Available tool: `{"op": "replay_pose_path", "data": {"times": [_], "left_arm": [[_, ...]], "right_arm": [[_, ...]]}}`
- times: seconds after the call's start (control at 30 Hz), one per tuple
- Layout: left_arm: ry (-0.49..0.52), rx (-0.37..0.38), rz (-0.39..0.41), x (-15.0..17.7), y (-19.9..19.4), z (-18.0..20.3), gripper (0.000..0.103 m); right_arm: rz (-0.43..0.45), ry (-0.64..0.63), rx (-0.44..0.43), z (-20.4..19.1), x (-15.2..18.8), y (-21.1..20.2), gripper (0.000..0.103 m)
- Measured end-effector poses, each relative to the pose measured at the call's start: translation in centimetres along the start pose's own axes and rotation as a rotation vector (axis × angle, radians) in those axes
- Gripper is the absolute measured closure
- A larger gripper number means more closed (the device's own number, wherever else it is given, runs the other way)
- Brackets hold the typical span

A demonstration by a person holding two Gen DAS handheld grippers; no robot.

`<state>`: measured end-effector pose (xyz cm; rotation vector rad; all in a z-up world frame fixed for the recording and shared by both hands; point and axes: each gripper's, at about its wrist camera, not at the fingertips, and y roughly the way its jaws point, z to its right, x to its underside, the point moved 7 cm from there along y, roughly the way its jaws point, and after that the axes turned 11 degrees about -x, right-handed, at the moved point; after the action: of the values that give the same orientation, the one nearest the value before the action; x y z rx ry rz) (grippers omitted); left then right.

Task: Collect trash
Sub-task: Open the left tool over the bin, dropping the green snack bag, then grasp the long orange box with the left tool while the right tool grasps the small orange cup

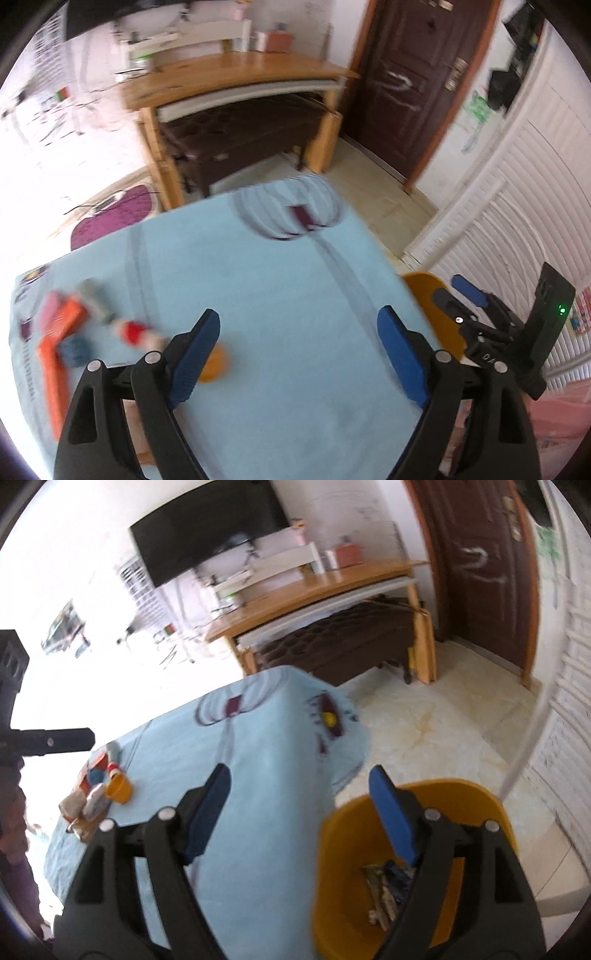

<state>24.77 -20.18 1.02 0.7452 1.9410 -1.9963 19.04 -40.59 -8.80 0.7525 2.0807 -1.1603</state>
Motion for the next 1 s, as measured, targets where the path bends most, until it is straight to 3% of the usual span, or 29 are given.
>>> {"op": "replay_pose_path", "data": {"times": [0.2,0.47,0.67,1.0], "left_arm": [[-0.118,-0.042,0.030,0.9,-1.7,-8.5,0.019],[-0.225,-0.138,0.029,4.0,-2.3,-18.5,0.018],[-0.242,-0.210,-0.005,6.6,-0.9,-22.3,0.018],[-0.314,-0.262,-0.070,9.8,3.0,-25.9,0.018]], "right_arm": [[-0.021,-0.056,-0.060,-5.6,-0.9,2.0,0.024],[-0.136,-0.171,-0.142,-14.0,-0.2,7.1,0.023],[-0.220,-0.186,-0.193,-18.0,0.8,10.9,0.023],[-0.296,-0.162,-0.198,-18.3,1.7,13.9,0.023]]}}
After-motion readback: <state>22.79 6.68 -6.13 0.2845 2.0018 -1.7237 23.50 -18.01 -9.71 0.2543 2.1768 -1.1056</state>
